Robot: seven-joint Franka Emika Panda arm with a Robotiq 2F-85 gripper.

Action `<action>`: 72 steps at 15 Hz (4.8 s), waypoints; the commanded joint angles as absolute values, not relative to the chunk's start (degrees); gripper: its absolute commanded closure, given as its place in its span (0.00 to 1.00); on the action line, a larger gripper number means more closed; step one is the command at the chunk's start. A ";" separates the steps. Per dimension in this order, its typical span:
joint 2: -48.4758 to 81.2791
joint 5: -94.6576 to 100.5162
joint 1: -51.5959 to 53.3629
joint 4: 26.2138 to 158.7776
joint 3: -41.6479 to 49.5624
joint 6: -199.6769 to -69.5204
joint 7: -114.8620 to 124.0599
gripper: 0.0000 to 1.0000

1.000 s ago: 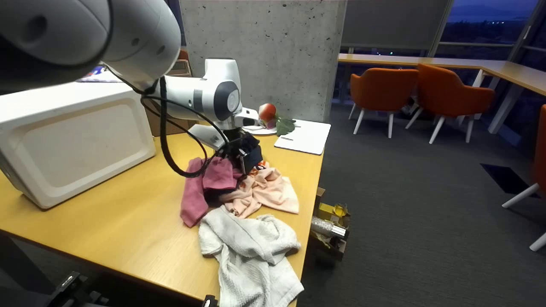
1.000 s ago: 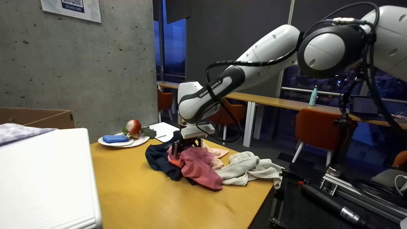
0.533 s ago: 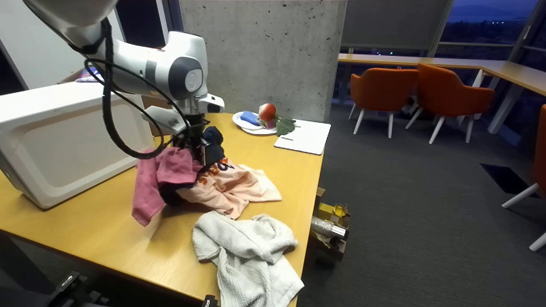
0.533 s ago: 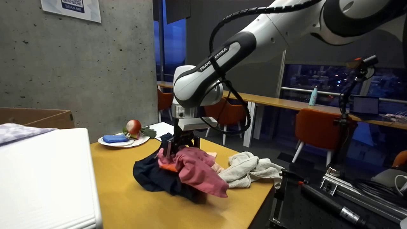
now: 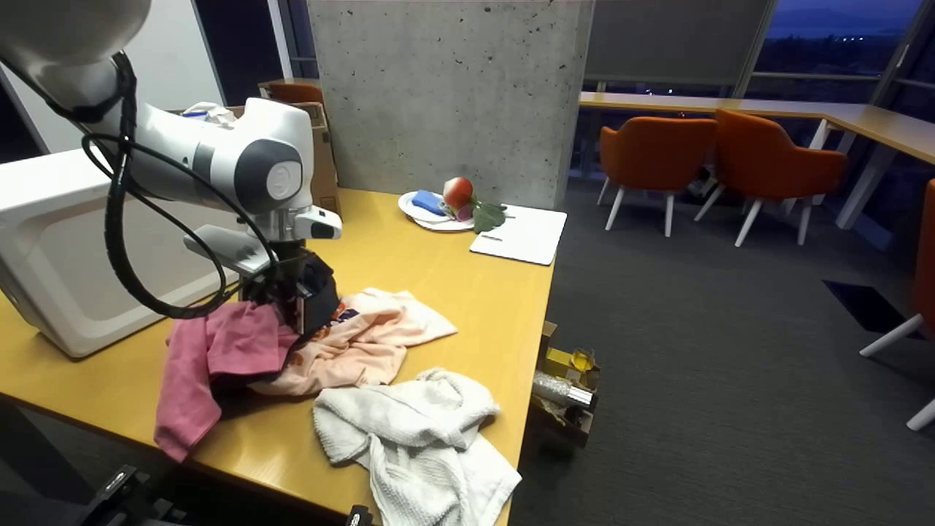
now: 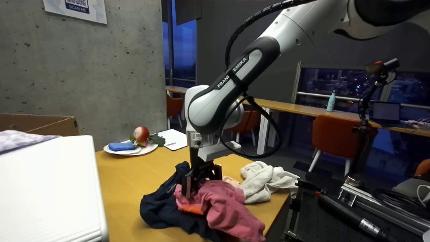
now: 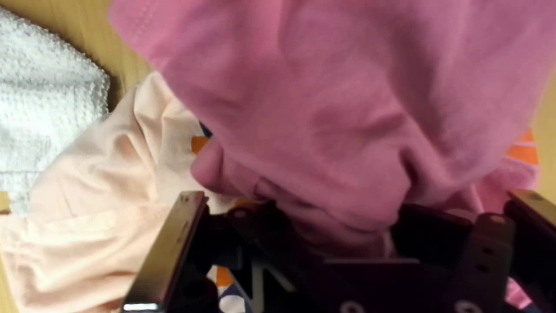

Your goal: Put the pink shirt on the blue shirt, then put them on the peach shirt, then put them on the white towel and move them backwards

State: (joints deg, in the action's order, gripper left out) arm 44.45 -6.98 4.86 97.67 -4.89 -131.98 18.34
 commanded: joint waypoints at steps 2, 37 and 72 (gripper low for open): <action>46.41 -8.88 4.61 99.53 -4.47 -134.34 15.55 0.90; 16.02 12.95 -0.25 135.62 10.55 -142.03 29.29 0.90; 40.06 0.00 -0.73 133.88 13.52 -174.05 20.60 0.00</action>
